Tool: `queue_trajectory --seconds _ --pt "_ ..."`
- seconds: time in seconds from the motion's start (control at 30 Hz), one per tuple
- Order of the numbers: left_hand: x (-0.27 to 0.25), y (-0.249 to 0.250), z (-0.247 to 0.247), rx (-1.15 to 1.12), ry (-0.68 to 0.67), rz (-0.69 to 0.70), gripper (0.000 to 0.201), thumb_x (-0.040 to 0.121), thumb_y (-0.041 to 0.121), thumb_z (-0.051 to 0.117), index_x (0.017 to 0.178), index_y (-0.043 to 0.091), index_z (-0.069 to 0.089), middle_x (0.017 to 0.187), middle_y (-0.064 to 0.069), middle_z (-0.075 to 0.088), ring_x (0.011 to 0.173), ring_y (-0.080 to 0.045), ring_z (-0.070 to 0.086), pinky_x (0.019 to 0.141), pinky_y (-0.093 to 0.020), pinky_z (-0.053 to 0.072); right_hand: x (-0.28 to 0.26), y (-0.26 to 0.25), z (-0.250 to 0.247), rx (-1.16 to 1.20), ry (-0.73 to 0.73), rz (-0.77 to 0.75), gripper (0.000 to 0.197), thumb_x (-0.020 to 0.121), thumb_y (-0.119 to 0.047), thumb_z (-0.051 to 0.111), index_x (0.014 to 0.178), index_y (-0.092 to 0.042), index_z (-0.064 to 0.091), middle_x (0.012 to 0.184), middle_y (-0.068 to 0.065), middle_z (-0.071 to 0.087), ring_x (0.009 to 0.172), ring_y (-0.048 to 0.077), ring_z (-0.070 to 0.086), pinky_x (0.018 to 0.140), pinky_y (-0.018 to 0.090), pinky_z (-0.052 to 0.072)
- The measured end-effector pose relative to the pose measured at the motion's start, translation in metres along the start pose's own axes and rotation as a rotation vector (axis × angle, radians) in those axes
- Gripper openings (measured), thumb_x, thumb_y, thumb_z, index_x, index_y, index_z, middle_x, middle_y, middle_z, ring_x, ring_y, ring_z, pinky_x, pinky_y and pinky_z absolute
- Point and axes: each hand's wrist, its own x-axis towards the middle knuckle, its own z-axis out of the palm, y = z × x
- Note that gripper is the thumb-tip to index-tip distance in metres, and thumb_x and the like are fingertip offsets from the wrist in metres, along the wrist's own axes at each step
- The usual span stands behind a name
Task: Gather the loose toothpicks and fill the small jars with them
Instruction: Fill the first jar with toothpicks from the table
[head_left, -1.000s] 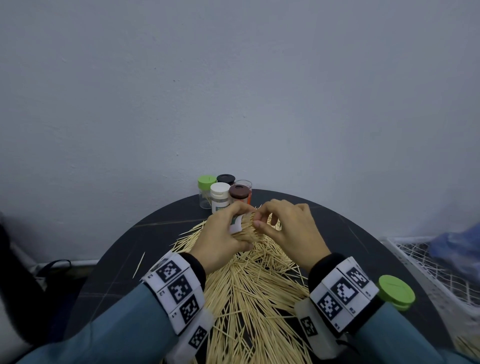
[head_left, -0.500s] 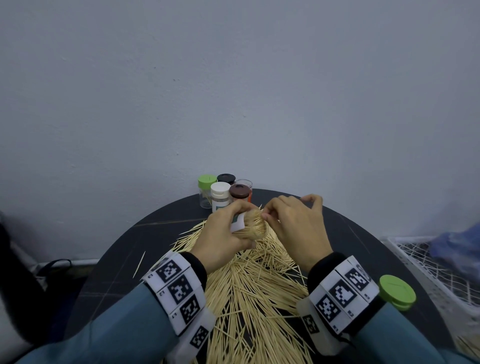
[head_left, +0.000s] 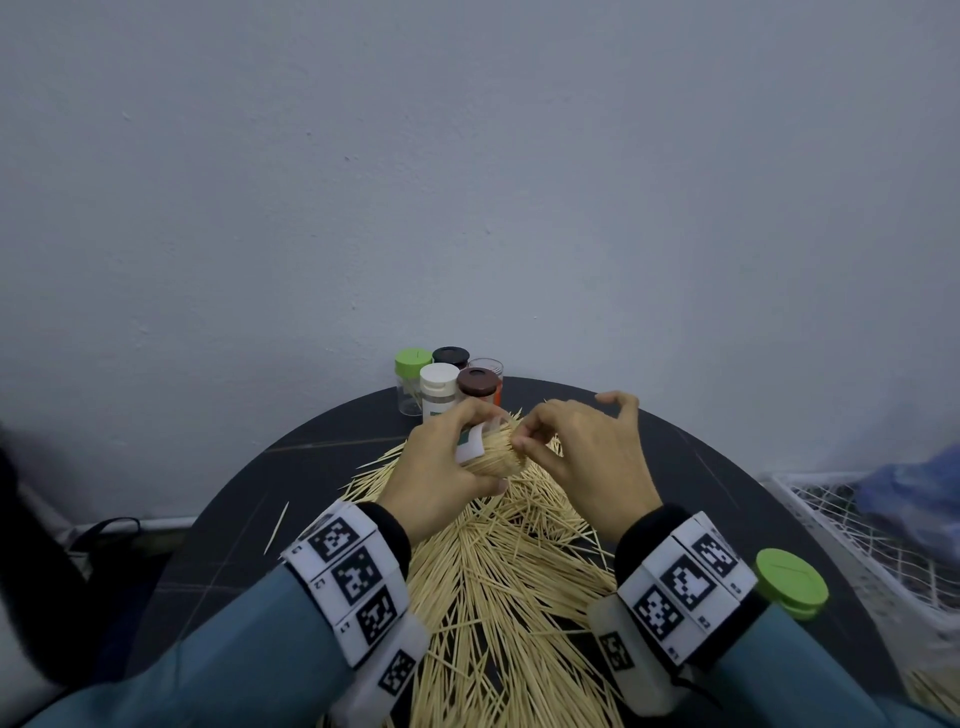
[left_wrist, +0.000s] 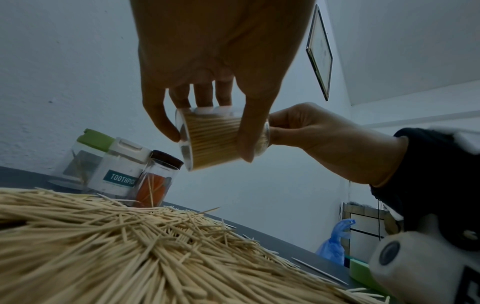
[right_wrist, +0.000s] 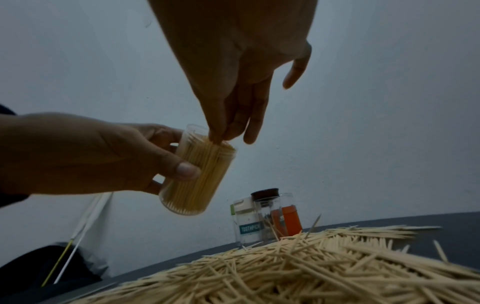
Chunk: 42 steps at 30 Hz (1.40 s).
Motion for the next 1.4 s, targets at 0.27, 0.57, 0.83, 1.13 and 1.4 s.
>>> queue_trajectory --seconds 0.27,0.57,0.83,1.13,1.4 --pt "0.000 0.003 -0.002 -0.070 -0.007 -0.020 0.057 0.061 0.000 0.083 0.109 0.020 0.062 0.100 0.013 0.062 0.089 0.003 0.056 0.064 -0.003 0.044 0.003 0.006 0.000 0.249 0.056 0.015 0.013 0.087 -0.042 0.057 0.089 -0.034 0.067 0.083 -0.021 0.064 0.075 -0.012 0.049 0.089 0.024 0.014" --pt "-0.003 0.015 -0.002 -0.169 -0.074 -0.001 0.054 0.065 0.001 0.082 0.112 0.016 0.059 0.103 0.012 0.061 0.087 0.009 0.053 0.062 0.002 0.040 -0.013 0.020 -0.031 0.375 -0.049 0.214 0.003 0.087 -0.020 0.064 0.086 -0.021 0.067 0.073 -0.014 0.060 0.064 0.000 0.053 0.061 0.010 0.043" --pt "-0.005 0.020 0.004 -0.161 -0.120 -0.008 0.057 0.063 0.007 0.085 0.109 0.024 0.058 0.112 0.004 0.061 0.104 -0.010 0.056 0.076 -0.016 0.044 -0.074 0.065 -0.070 -0.108 -0.652 0.610 0.021 0.087 -0.020 0.062 0.101 -0.006 0.065 0.103 0.010 0.069 0.085 0.018 0.061 0.076 0.026 0.049" --pt "-0.015 0.032 0.011 -0.142 -0.212 -0.005 0.058 0.065 0.003 0.082 0.116 0.018 0.056 0.116 0.002 0.059 0.100 -0.009 0.057 0.066 -0.011 0.043 -0.124 0.073 -0.071 -0.297 -0.781 0.757 0.044 0.083 -0.021 0.066 0.122 -0.003 0.055 0.122 0.011 0.057 0.109 0.023 0.057 0.081 0.026 0.048" --pt "-0.015 0.031 0.010 -0.107 -0.223 0.007 0.057 0.067 0.006 0.082 0.115 0.021 0.056 0.118 0.002 0.059 0.105 -0.010 0.055 0.066 -0.009 0.039 -0.117 0.056 -0.054 -0.323 -0.671 0.791 0.012 0.094 -0.007 0.046 0.104 -0.002 0.050 0.133 0.015 0.048 0.124 0.026 0.049 0.096 0.028 0.039"
